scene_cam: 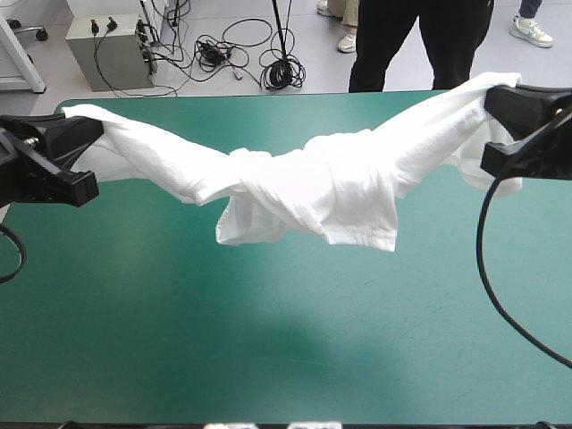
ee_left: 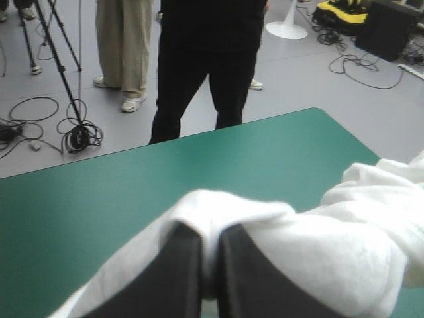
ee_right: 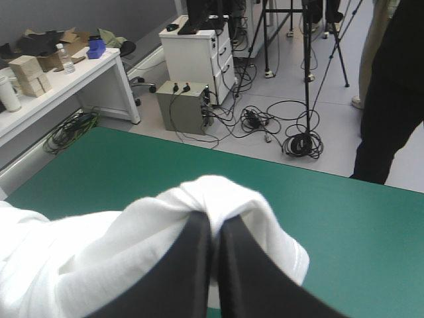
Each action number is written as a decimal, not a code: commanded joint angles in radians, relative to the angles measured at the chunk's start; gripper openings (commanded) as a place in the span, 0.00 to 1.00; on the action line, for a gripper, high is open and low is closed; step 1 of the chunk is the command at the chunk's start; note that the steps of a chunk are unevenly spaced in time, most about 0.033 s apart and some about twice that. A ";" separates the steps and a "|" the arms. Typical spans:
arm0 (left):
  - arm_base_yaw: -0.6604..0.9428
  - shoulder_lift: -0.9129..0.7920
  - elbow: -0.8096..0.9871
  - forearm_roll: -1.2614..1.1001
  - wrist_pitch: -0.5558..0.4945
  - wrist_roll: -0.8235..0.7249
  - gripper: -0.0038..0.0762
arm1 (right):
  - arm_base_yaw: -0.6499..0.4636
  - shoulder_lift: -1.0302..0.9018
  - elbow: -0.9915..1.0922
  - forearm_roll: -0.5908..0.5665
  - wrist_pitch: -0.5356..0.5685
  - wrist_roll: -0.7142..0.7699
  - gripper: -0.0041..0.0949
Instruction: Fold the cloth
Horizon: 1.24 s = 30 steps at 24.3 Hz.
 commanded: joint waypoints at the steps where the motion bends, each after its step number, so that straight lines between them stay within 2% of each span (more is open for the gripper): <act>1: -0.001 -0.012 -0.020 -0.075 0.034 0.013 0.04 | -0.005 -0.016 -0.029 0.052 -0.026 -0.022 0.03; 3: -0.001 -0.021 -0.017 -0.104 0.034 0.035 0.04 | -0.005 -0.029 -0.026 0.064 0.010 -0.027 0.03; 13: -0.001 -0.129 0.051 -0.184 0.036 0.036 0.04 | -0.005 -0.196 0.128 0.129 0.010 0.030 0.03; 17: -0.001 -0.190 0.181 -0.219 0.036 0.011 0.04 | -0.005 -0.269 0.268 0.163 0.010 0.076 0.03; 22: -0.001 -0.239 0.474 -0.196 0.034 -0.017 0.04 | -0.005 -0.313 0.588 0.196 0.010 0.112 0.03; 25: -0.001 -0.213 0.624 -0.125 0.034 -0.017 0.04 | -0.005 -0.292 0.753 0.122 0.008 0.102 0.03; 27: -0.001 -0.152 0.728 -0.048 0.026 -0.017 0.04 | -0.005 -0.241 0.868 0.027 -0.034 0.072 0.03; 30: -0.001 -0.045 0.823 0.027 -0.076 -0.011 0.04 | -0.005 -0.146 0.927 -0.059 -0.137 0.059 0.03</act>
